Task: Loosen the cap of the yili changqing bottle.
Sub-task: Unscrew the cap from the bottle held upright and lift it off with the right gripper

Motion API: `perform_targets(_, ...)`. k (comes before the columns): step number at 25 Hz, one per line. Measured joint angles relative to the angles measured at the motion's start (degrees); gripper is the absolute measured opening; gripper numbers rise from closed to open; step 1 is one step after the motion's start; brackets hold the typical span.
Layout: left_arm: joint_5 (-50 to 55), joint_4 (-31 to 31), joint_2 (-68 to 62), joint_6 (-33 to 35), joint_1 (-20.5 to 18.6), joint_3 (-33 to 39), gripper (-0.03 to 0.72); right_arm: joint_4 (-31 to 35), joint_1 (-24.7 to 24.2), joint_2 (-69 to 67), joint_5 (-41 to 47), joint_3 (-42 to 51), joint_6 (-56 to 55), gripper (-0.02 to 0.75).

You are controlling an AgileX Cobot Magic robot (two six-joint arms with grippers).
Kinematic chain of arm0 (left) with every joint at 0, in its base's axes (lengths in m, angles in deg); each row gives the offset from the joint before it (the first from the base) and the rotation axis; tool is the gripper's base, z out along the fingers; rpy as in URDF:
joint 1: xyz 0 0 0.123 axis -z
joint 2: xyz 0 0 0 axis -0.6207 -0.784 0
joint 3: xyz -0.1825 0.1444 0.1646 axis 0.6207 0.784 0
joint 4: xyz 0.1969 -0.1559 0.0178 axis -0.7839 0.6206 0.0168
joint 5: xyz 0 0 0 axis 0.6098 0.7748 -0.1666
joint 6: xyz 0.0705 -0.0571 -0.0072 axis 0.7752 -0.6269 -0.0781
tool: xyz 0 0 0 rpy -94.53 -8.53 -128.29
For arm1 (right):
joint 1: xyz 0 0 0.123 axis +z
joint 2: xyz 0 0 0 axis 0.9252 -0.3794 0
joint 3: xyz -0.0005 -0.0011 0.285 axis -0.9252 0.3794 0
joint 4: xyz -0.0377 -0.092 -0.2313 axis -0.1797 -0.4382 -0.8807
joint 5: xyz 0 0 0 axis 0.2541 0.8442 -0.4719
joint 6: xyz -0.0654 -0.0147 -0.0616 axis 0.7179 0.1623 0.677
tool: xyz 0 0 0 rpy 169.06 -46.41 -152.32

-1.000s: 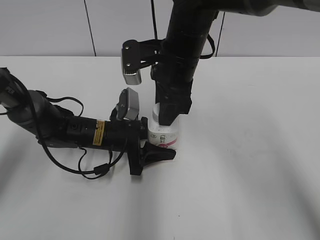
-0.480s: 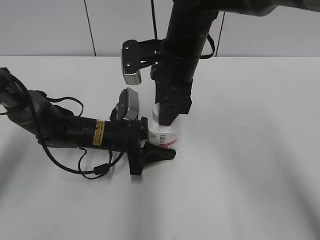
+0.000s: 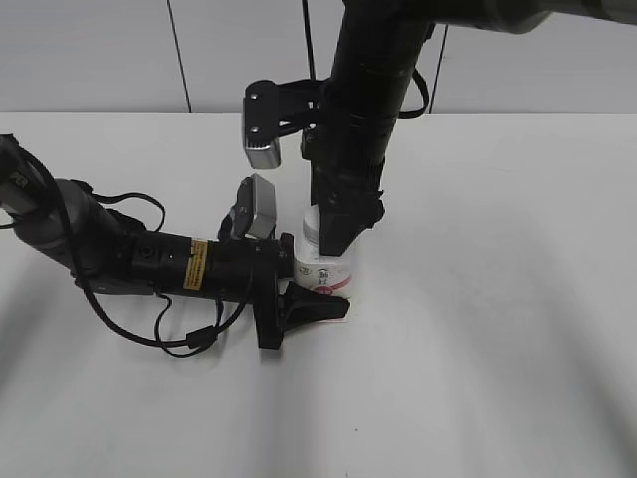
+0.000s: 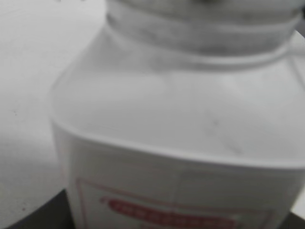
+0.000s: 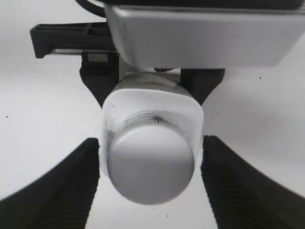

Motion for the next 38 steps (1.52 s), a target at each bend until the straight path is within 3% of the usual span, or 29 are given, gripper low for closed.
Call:
perform_targets(17,-0.1,0.0,0.0,0.0,0.0,0.0,0.404,0.1,0.0,3.8,0.0,0.0,-10.2,0.565)
perform_targets(32,-0.1,-0.4,0.0,0.0,0.0,0.0,0.403,-0.6,0.0,4.8,0.1,0.0,-62.8,0.565)
perform_targets(38,-0.1,-0.6,0.0,0.0,-0.1,0.0,0.403,-0.5,0.0,4.8,0.1,0.0,-75.3,0.565)
